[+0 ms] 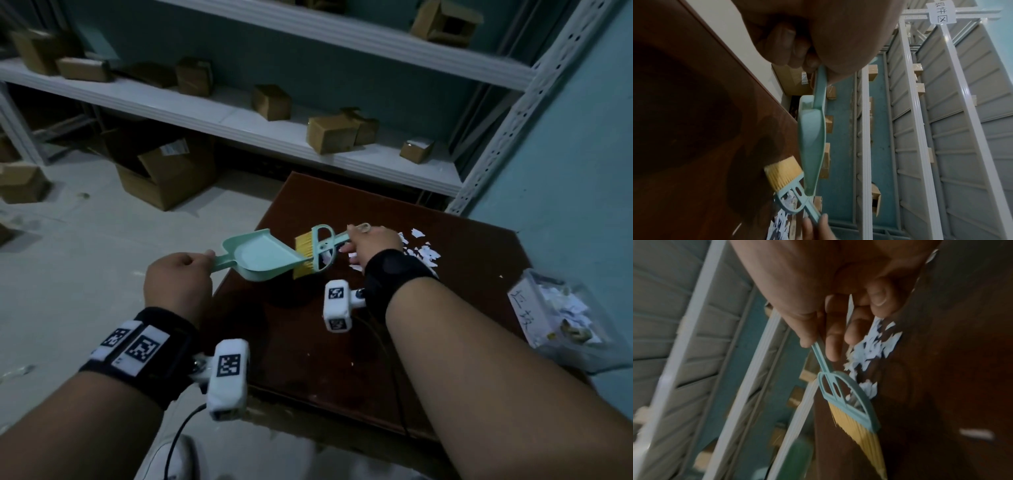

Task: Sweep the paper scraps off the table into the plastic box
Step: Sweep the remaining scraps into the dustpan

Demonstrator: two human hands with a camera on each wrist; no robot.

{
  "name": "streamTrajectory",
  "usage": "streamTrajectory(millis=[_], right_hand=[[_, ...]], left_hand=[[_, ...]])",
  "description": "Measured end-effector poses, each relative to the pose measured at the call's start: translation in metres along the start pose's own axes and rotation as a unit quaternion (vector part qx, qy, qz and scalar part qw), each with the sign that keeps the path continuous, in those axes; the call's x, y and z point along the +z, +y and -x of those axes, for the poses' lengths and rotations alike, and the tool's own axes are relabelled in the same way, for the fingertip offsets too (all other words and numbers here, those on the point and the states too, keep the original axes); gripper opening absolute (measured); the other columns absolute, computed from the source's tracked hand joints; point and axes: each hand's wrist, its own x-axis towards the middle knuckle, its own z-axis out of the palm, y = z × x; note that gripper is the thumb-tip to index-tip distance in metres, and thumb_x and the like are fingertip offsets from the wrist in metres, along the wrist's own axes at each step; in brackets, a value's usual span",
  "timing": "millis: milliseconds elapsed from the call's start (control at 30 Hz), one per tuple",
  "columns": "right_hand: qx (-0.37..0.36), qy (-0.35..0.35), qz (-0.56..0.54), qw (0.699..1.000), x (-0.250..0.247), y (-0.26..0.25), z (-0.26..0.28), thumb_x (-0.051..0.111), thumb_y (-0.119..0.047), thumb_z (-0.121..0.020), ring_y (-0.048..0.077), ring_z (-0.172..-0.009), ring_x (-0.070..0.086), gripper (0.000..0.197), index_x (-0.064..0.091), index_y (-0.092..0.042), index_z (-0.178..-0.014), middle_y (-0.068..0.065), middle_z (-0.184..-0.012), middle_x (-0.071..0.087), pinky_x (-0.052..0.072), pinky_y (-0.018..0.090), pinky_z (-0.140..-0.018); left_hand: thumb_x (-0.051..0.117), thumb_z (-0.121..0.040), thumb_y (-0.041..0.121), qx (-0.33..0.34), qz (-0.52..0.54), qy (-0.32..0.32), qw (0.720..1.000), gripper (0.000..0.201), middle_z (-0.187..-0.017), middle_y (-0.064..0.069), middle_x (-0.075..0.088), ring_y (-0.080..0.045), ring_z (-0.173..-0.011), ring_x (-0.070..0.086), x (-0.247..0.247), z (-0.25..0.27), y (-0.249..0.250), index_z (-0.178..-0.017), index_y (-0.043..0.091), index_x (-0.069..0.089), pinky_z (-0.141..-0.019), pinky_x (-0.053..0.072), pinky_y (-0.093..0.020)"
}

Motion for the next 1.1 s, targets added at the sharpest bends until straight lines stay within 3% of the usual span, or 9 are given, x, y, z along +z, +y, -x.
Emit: streamTrajectory(millis=[167,267,400,467,533,600,667,833,1100], right_hand=[[0.054,0.096,0.103,0.989,-0.043,0.021,-0.009,0.062,-0.033,-0.098,0.014,-0.067,0.069,0.027,0.076,-0.012,-0.087,-0.003,-0.076,0.077,0.058,0.034,-0.067],[-0.009,0.126,0.139,0.982,-0.066,0.02,-0.011,0.062,-0.034,-0.095,0.021,-0.066,0.07,0.035,0.077,-0.011,-0.073,-0.002,-0.066,0.077,0.062,0.041,-0.078],[-0.17,0.107,0.164,0.966,-0.07,-0.012,-0.015,0.062,-0.042,-0.099,0.018,-0.062,0.067,0.038,0.075,-0.018,-0.072,-0.002,-0.068,0.075,0.06,0.041,-0.071],[-0.26,0.09,0.29,0.917,-0.066,-0.037,-0.018,0.055,-0.046,-0.102,0.017,-0.067,0.064,0.037,0.07,-0.02,-0.079,-0.003,-0.072,0.069,0.053,0.035,-0.067],[-0.314,0.066,0.454,0.831,-0.057,-0.056,-0.022,0.049,-0.05,-0.103,0.02,-0.071,0.059,0.039,0.062,-0.021,-0.08,-0.003,-0.073,0.061,0.047,0.035,-0.066],[-0.314,0.028,0.578,0.753,-0.048,-0.061,-0.025,0.045,-0.05,-0.104,0.022,-0.077,0.059,0.035,0.059,-0.025,-0.086,-0.003,-0.078,0.06,0.049,0.036,-0.068],[-0.299,-0.003,0.639,0.709,-0.039,-0.05,-0.027,0.044,-0.049,-0.105,0.023,-0.083,0.062,0.032,0.064,-0.026,-0.096,-0.002,-0.085,0.063,0.055,0.039,-0.073],[-0.292,-0.038,0.612,0.734,-0.043,-0.019,-0.016,0.04,-0.052,-0.105,0.024,-0.082,0.06,0.037,0.053,-0.027,-0.082,-0.003,-0.08,0.057,0.054,0.04,-0.075],[-0.34,-0.054,0.586,0.734,-0.069,-0.004,0.045,0.04,-0.057,-0.104,0.013,-0.076,0.05,0.038,0.058,-0.027,-0.089,-0.008,-0.079,0.049,0.049,0.035,-0.071]], left_hand=[[0.069,-0.086,0.043,0.031,-0.022,-0.016,0.999,0.036,-0.057,-0.011,0.061,-0.034,-0.061,0.061,0.001,0.009,0.006,-0.067,0.013,0.073,-0.072,0.058,-0.055],[0.069,-0.093,0.035,0.055,-0.04,-0.026,0.997,0.035,-0.063,-0.013,0.065,-0.039,-0.073,0.067,0.001,0.013,0.008,-0.069,0.01,0.074,-0.074,0.054,-0.046],[0.068,-0.093,0.035,0.039,-0.031,-0.02,0.999,0.035,-0.06,-0.012,0.063,-0.038,-0.069,0.066,0.001,0.01,0.01,-0.068,0.011,0.073,-0.072,0.056,-0.048],[0.069,-0.09,0.038,0.014,-0.013,-0.014,1.0,0.036,-0.057,-0.011,0.062,-0.035,-0.063,0.062,0.001,0.005,0.009,-0.068,0.01,0.073,-0.072,0.058,-0.054],[0.07,-0.087,0.04,0.006,-0.004,-0.011,1.0,0.036,-0.055,-0.009,0.06,-0.031,-0.06,0.059,0.002,0.003,0.009,-0.067,0.011,0.073,-0.073,0.058,-0.057],[0.07,-0.087,0.042,0.002,-0.006,-0.017,1.0,0.036,-0.055,-0.007,0.06,-0.03,-0.06,0.058,0.003,0.002,0.01,-0.067,0.012,0.073,-0.072,0.058,-0.057],[0.069,-0.09,0.039,0.01,-0.013,-0.028,0.999,0.036,-0.057,-0.008,0.061,-0.031,-0.061,0.058,0.005,0.003,0.011,-0.067,0.011,0.073,-0.072,0.058,-0.055],[0.066,-0.095,0.035,0.062,-0.048,-0.045,0.996,0.035,-0.064,-0.01,0.066,-0.038,-0.073,0.067,0.005,0.009,0.017,-0.071,0.011,0.074,-0.075,0.057,-0.047],[0.067,-0.089,0.041,0.032,-0.033,-0.04,0.998,0.036,-0.06,-0.01,0.062,-0.041,-0.071,0.066,-0.003,0.013,0.021,-0.071,0.011,0.074,-0.078,0.06,-0.057]])
